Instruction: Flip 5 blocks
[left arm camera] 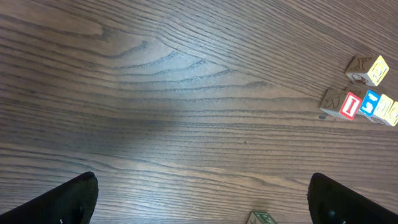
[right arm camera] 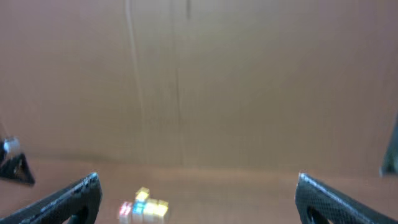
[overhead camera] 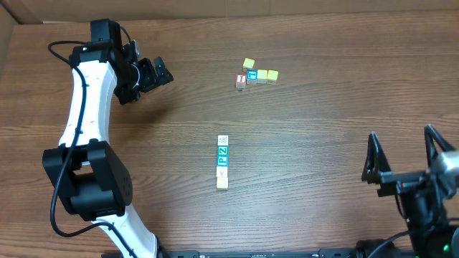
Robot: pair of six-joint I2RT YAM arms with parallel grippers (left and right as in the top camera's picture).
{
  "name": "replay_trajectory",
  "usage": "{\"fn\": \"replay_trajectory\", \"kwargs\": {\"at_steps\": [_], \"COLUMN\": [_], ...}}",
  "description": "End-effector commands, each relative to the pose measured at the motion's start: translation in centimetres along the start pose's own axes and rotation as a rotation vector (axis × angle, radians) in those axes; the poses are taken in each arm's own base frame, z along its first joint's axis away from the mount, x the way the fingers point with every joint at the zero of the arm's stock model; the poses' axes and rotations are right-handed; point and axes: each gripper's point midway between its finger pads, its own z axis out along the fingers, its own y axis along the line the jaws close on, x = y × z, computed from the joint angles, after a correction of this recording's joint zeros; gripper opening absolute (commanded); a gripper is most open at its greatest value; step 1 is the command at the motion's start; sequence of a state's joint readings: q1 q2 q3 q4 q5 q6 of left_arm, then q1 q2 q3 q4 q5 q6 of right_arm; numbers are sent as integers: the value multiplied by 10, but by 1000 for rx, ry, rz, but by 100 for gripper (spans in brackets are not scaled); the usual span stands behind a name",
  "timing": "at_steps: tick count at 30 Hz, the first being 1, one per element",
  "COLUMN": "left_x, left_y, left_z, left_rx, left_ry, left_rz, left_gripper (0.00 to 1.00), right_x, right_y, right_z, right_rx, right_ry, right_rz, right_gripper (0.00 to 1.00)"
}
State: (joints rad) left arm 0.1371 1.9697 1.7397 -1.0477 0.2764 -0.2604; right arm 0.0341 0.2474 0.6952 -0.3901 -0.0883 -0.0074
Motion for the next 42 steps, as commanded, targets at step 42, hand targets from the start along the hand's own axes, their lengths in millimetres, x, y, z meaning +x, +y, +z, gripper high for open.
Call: {"fn": "replay_trajectory", "kwargs": {"at_steps": [42], "left_x": [0], "left_y": [-3], "left_z": [-1], "left_rx": [6], "left_ry": [-3], "left_rz": [2], "left_gripper": [100], "right_x": [197], "right_y": [-51], "right_z": [17], "right_rx": [211], "right_ry": [112], "right_rz": [99], "right_gripper": [100]}}
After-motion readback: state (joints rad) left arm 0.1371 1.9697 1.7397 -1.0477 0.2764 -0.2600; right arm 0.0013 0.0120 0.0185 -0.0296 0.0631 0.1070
